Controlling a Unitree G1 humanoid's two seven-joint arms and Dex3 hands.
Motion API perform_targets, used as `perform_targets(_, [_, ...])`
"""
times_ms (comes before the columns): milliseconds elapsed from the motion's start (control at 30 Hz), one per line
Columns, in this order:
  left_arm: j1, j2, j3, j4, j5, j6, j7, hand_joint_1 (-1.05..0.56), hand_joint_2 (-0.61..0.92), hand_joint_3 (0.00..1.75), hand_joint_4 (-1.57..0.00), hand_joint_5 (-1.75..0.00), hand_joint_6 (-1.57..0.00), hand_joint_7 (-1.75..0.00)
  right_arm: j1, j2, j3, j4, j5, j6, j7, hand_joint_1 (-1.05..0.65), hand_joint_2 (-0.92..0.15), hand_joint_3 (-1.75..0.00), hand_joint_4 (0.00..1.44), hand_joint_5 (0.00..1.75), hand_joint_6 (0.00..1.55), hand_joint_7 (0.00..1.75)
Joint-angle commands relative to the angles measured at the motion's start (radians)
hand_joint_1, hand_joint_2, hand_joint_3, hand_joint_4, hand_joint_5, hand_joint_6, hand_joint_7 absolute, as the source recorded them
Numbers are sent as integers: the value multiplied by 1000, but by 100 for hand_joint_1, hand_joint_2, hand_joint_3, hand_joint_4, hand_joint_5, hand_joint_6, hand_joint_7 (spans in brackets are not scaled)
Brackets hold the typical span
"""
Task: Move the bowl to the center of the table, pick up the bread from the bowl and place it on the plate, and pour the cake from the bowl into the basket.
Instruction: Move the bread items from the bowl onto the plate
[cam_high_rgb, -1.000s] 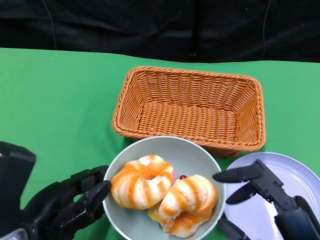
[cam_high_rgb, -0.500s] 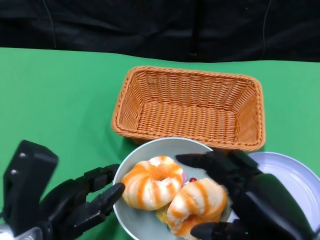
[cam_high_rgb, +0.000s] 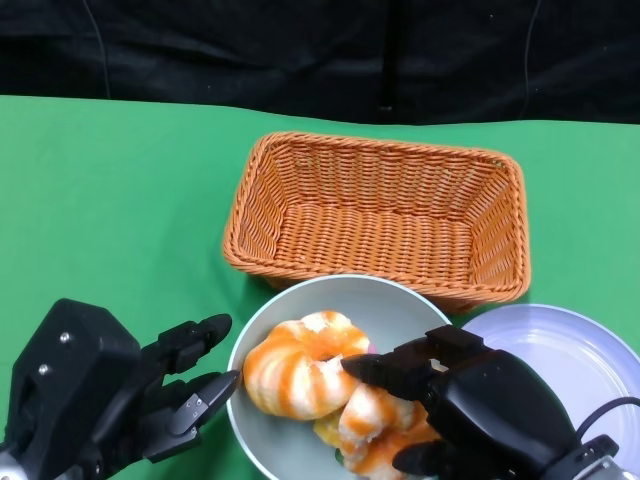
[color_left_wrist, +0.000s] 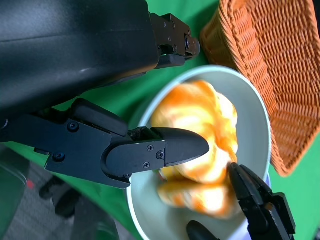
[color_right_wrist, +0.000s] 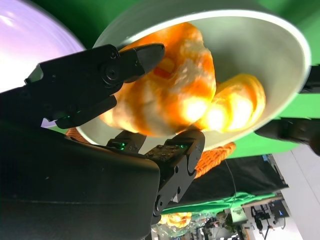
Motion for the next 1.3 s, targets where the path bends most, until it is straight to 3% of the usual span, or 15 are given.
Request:
perform_targets(33, [36, 9, -1, -61, 73, -77, 50, -70, 92, 55, -26, -12, -15, -3, -12, -2, -2, 120, 30, -47, -103, -21, -86, -2, 60, 43, 62, 7])
perform_targets(67, [48, 7, -3, -77, 96, -100, 66, -71, 92, 54, -28, -13, -16, -4, -20, 1, -4, 163, 45, -88, -163, -12, -89, -3, 80, 55, 82, 16])
perform_targets(100, [55, 3, -4, -84, 109, -114, 73, -72, 92, 53, -29, -14, -17, -4, -27, 0, -5, 191, 54, -117, -205, -8, -90, -4, 87, 69, 94, 20])
perform_targets(167, [63, -2, -4, -88, 123, -130, 78, -72, 92, 53, -30, -14, -18, -4, -37, -6, -2, 223, 63, -150, -251, -4, -90, -4, 92, 81, 104, 23])
perform_targets(200, [75, -6, 0, -97, 132, -152, 85, -72, 92, 53, -30, -15, -18, -4, -47, 3, -6, 261, 77, -211, -333, -4, -90, -4, 93, 83, 105, 23])
perform_targets(233, [86, -9, 6, -104, 136, -173, 89, -72, 92, 53, -30, -15, -19, -4, -57, 12, -9, 296, 87, -276, -416, -5, -85, -28, 100, 120, 115, 52])
perform_targets(267, [95, -12, 10, -109, 140, -188, 91, -72, 92, 53, -30, -15, -19, -4, -67, 17, -11, 325, 93, -325, -479, -8, -55, -94, 97, 152, 93, 120])
perform_targets(300, [103, -13, 16, -115, 140, -195, 88, -72, 92, 53, -30, -15, -19, -4, -77, 23, -13, 347, 92, -372, -543, -8, -43, -120, 97, 163, 84, 145])
perform_targets(333, [108, -14, 22, -118, 139, -197, 84, -73, 92, 54, -29, -15, -19, -4, -88, 27, -13, 362, 88, -410, -594, -11, -36, -136, 94, 169, 79, 155])
perform_targets(400, [118, -15, 30, -119, 138, -203, 77, -73, 92, 54, -29, -15, -19, -4, -105, 34, -17, 373, 82, -462, -661, -15, -29, -151, 90, 173, 75, 159])
perform_targets(533, [130, -17, 37, -112, 139, -220, 71, -73, 92, 54, -29, -16, -20, -3, -113, 45, -32, 342, 96, -502, -695, -20, -29, -158, 88, 175, 75, 160])
perform_targets(733, [140, -10, 45, -116, 139, -222, 64, -73, 92, 55, -29, -16, -21, -3, -76, 69, -70, 225, 203, -511, -633, -22, -15, -173, 93, 175, 82, 153])
perform_targets(900, [154, -10, 63, -131, 133, -229, 63, -73, 92, 55, -30, -16, -22, -3, 10, 89, -118, 82, 321, -474, -545, -15, -11, -175, 91, 175, 87, 150])
perform_targets(1300, [185, -27, 81, -155, 113, -236, 66, -73, 92, 55, -31, -16, -26, -3, 162, 142, -295, -114, 427, -375, -447, 5, -15, -175, 98, 174, 92, 150])
